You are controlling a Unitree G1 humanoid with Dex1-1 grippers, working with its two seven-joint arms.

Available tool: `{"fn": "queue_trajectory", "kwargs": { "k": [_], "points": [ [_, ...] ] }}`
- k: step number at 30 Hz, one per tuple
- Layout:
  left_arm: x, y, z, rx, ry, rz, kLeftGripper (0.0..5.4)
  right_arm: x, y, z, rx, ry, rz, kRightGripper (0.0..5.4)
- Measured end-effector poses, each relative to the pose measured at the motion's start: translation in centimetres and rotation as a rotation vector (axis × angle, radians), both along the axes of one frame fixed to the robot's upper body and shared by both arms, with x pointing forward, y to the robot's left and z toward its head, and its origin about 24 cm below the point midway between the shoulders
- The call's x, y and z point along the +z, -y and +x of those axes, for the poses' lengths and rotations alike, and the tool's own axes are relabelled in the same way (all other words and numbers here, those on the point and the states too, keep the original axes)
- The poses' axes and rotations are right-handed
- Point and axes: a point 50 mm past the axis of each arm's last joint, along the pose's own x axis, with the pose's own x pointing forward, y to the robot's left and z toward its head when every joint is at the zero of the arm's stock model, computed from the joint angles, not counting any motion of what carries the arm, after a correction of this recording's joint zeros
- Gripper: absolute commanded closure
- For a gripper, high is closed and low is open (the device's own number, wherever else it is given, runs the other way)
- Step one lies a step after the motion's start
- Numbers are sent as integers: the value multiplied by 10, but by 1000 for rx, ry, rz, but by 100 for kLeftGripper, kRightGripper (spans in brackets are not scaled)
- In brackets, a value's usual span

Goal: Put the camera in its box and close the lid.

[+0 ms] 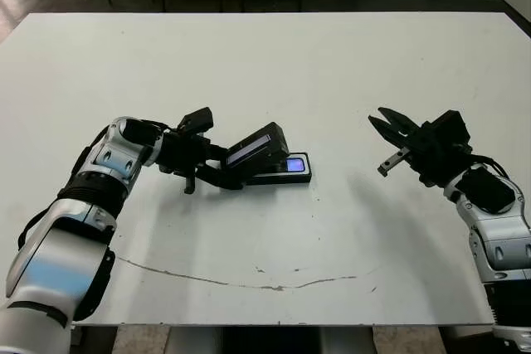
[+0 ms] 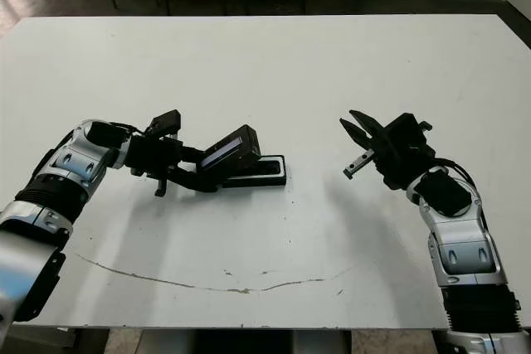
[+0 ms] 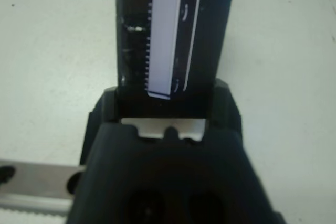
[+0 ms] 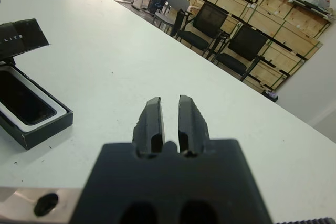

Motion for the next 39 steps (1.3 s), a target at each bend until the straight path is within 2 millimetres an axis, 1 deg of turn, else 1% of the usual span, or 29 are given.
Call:
{"fn": "queue_trajectory", "kwargs": {
  "k": [14, 31, 39],
  "points": [
    [4, 1, -1, -34, 4, 26, 429, -1, 0, 0, -2, -14, 18, 540],
    [4, 1, 1, -5, -17, 18, 429, 0, -1, -1, -2, -16, 18, 540],
    [4, 8, 4, -19, -38, 27, 429, 0, -1, -1, -3, -18, 18, 540]
  ]
}}
